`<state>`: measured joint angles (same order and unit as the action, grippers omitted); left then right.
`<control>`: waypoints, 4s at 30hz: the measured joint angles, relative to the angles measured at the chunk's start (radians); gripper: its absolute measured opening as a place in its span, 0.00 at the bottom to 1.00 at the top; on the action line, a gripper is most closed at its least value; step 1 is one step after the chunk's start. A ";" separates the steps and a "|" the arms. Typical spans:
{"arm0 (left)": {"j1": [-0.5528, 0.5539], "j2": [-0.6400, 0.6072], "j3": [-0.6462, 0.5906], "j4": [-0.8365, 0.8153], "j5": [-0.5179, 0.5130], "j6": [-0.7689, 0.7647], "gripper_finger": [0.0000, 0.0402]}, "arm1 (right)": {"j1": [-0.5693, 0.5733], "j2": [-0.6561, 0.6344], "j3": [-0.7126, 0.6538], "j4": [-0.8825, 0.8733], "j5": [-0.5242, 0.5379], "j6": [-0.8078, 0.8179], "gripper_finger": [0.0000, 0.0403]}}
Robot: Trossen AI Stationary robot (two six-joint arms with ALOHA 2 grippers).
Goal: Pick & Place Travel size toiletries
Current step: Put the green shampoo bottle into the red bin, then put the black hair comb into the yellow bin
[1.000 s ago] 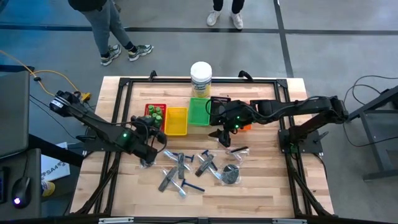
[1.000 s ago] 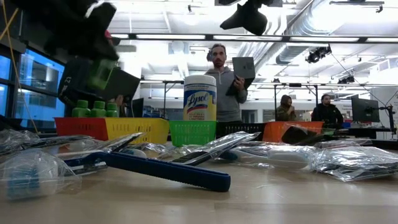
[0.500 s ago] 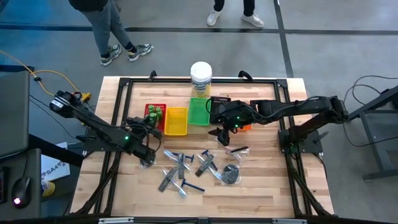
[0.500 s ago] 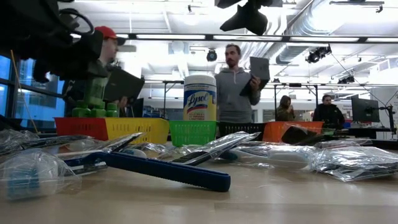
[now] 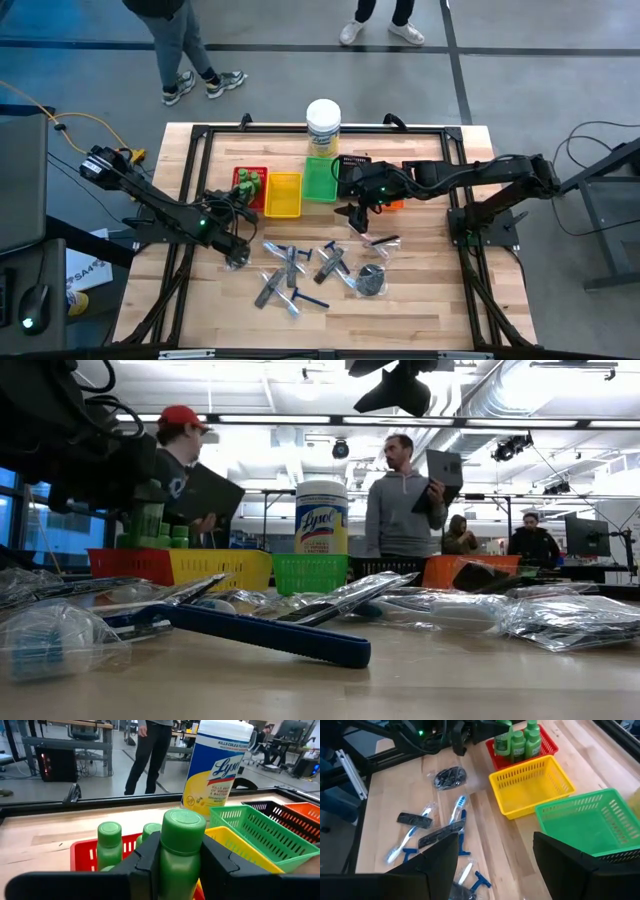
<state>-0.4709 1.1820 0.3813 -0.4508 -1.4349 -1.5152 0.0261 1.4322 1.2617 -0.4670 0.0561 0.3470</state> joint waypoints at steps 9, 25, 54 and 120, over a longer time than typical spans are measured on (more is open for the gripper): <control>0.000 0.000 -0.051 0.115 -0.001 0.023 0.22 | 0.000 0.000 -0.001 0.015 0.006 0.000 0.61; 0.037 0.000 -0.047 0.436 0.113 0.501 0.22 | 0.000 0.000 -0.001 0.015 0.005 0.000 0.61; 0.203 0.001 -0.047 0.393 0.346 0.602 0.29 | 0.000 0.000 -0.001 0.014 -0.003 -0.003 0.61; 0.130 -0.182 0.427 -0.207 0.943 0.297 0.60 | 0.027 0.000 0.000 -0.115 0.018 0.127 0.61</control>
<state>-0.3412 1.0002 0.8082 -0.6575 -0.4923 -1.2184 0.0528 1.4322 1.2613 -0.5817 0.0743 0.4741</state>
